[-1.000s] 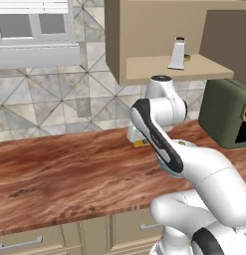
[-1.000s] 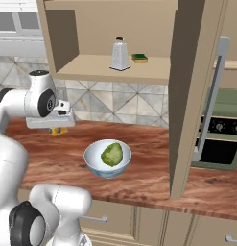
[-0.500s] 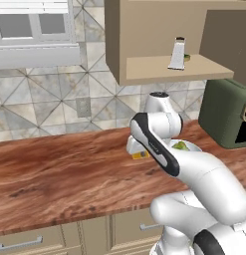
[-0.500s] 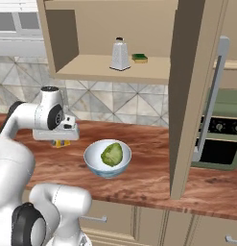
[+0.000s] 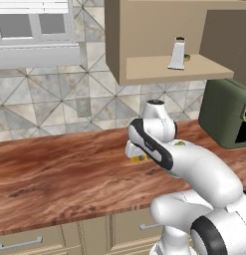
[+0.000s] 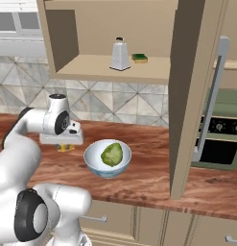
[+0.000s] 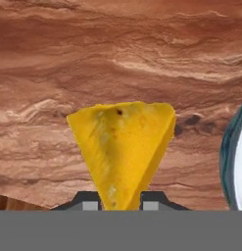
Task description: Pick the cheese from the fridge and the cheese grater from the cabinet and place them next to the salad bowl.
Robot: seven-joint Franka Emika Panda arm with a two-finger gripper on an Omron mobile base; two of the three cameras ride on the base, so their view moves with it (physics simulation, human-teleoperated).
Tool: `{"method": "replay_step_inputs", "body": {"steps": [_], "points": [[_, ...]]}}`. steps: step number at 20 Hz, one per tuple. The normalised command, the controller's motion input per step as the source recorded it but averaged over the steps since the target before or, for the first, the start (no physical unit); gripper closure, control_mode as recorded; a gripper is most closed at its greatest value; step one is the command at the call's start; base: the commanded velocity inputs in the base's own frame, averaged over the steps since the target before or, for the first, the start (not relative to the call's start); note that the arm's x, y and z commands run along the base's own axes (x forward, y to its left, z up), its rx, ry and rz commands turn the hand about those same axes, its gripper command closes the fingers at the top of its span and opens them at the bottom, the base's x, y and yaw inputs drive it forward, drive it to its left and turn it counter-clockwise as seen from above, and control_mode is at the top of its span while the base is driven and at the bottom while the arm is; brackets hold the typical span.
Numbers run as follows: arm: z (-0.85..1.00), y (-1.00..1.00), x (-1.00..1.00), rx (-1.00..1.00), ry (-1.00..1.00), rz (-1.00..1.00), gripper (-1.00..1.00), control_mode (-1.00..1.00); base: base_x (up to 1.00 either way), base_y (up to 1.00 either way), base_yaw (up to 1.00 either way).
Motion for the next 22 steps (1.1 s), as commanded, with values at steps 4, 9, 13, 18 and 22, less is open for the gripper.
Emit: {"method": "replay_step_inputs", "body": {"steps": [4,9,13,18,22], "points": [[-0.36,0.0,0.08,0.0,-0.03,0.0,1.0,-1.0,0.0,0.0,0.0],[-0.38,0.0,0.03,0.01,-0.1,0.0,1.0,-1.0,0.0,0.0,0.0],[-0.28,0.0,0.27,0.0,-0.02,0.0,1.0,-1.0,0.0,0.0,0.0],[-0.25,-0.02,0.14,0.0,-0.11,0.0,1.0,-1.0,0.0,0.0,0.0],[-0.18,0.0,0.2,0.0,-0.13,-0.03,1.0,-1.0,0.0,0.0,0.0]]}}
